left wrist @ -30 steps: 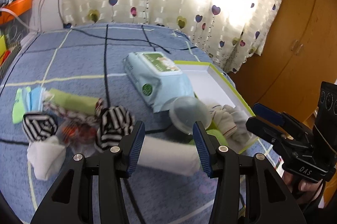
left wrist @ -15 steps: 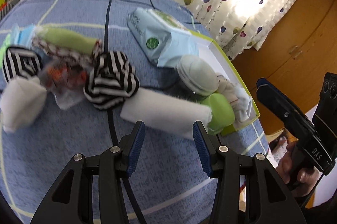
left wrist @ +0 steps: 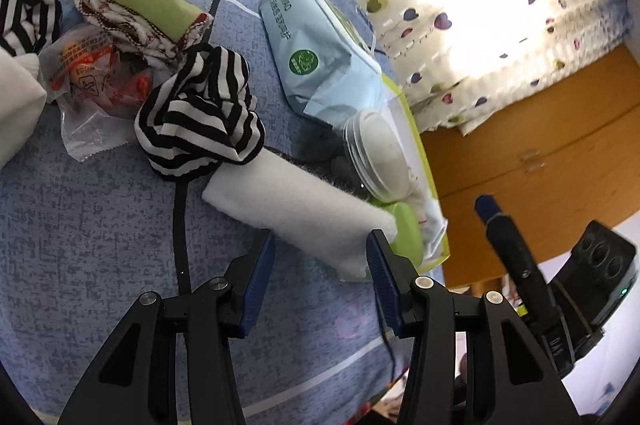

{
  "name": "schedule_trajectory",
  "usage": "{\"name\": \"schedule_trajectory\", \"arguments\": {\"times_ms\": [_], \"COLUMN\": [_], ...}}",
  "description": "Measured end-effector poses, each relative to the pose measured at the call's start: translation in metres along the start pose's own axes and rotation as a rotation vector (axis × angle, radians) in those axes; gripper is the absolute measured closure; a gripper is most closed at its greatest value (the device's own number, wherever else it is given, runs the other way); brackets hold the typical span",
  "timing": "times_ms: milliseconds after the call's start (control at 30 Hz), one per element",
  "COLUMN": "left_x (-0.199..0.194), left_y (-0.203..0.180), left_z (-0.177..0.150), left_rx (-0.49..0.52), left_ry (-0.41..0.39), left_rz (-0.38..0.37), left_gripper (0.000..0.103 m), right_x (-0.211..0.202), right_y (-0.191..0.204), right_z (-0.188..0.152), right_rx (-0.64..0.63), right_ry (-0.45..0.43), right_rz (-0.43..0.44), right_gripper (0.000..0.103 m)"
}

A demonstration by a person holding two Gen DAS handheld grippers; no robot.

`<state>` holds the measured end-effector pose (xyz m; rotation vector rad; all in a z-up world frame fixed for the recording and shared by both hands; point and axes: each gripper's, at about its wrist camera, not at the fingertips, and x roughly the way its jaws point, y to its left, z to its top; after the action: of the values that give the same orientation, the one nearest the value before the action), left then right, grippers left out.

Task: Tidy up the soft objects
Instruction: 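Move the open left gripper to the white rolled cloth, then close the left gripper on the white cloth and lift it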

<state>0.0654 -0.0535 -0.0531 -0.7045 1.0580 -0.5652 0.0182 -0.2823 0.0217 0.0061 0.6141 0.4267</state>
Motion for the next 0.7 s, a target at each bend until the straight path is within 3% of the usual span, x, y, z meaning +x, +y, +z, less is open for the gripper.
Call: {"name": "schedule_trajectory", "arguments": {"times_ms": [200,500,567,633,700], "left_x": [0.003,0.013,0.015,0.018,0.017], "left_y": [0.014,0.007,0.007,0.006,0.007], "left_z": [0.005,0.015,0.016,0.017,0.016], "left_rx": [-0.086,-0.082,-0.081,-0.068,-0.065], "left_ry": [-0.014,-0.013,-0.003,0.006,0.007], "left_rz": [-0.023,0.051,0.054,0.072,0.079], "left_gripper": [0.049,0.049,0.053,0.069,0.076], "right_x": [0.0,0.001,0.001,0.002,0.001], "right_y": [-0.002,-0.003,-0.003,-0.003,-0.002], "right_z": [0.001,0.002,0.002,0.002,0.002], "right_rx": [-0.003,-0.008,-0.008,-0.008,-0.008], "right_ry": [0.002,0.004,0.005,0.006,0.006], "right_rz": [0.001,0.002,0.002,0.002,0.002], "right_gripper": [0.046,0.046,0.046,0.046,0.046]}}
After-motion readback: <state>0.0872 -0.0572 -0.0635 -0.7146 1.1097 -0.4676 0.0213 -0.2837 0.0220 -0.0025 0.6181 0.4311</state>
